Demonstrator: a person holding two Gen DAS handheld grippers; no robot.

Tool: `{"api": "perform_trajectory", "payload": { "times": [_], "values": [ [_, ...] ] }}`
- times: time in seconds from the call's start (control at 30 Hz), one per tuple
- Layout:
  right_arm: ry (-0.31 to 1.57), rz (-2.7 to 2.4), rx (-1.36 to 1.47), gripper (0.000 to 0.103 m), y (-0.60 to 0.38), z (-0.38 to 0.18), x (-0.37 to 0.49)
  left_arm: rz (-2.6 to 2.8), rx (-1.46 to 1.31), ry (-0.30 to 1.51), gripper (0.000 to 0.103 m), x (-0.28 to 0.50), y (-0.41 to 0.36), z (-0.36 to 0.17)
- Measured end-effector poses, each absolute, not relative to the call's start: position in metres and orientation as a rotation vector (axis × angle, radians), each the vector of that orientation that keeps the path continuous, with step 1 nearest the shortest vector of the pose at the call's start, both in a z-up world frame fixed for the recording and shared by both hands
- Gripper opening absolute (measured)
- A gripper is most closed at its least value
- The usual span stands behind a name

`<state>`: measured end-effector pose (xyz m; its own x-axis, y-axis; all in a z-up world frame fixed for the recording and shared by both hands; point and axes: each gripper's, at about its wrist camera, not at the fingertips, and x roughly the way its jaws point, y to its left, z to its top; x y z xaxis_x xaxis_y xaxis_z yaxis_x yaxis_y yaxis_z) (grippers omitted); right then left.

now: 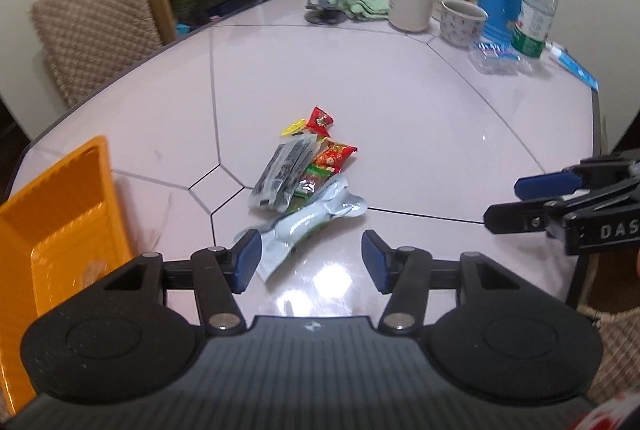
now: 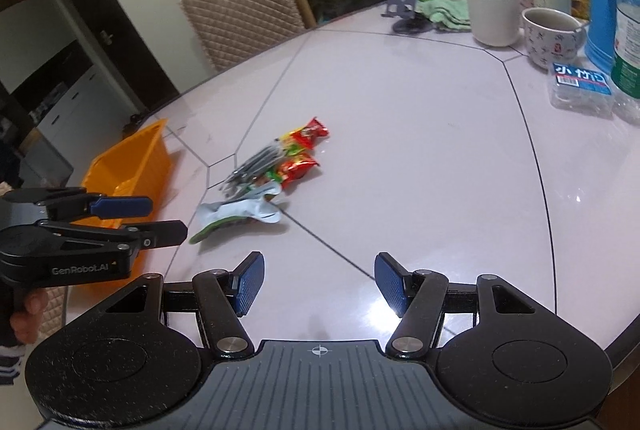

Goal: Organize snacks
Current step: 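Move both tools from the tray to the snack pile, left tool over the white foil packet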

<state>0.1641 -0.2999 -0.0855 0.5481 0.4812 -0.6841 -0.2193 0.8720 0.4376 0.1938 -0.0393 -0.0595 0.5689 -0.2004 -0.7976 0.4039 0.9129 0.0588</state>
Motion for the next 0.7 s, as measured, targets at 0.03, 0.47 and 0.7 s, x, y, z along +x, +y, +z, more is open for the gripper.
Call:
{"api": "perform_trajectory", "payload": {
  "times": [0.03,0.47,0.7],
  "values": [
    [0.905,0.414,0.322,0.061,-0.301,-0.087,0.167,-0.375,0.259,0.902,0.053,0.198,-0.04,-0.063],
    [0.953,0.339,0.373,0.061,-0.312,-0.102,0.188,-0.476,0.392,0.987,0.069,0.25,-0.048,-0.106],
    [0.966,0.311,0.386,0.061,-0.314,-0.106,0.196,-0.51,0.375,1.03,0.058,0.257,-0.048,-0.118]
  ]
}}
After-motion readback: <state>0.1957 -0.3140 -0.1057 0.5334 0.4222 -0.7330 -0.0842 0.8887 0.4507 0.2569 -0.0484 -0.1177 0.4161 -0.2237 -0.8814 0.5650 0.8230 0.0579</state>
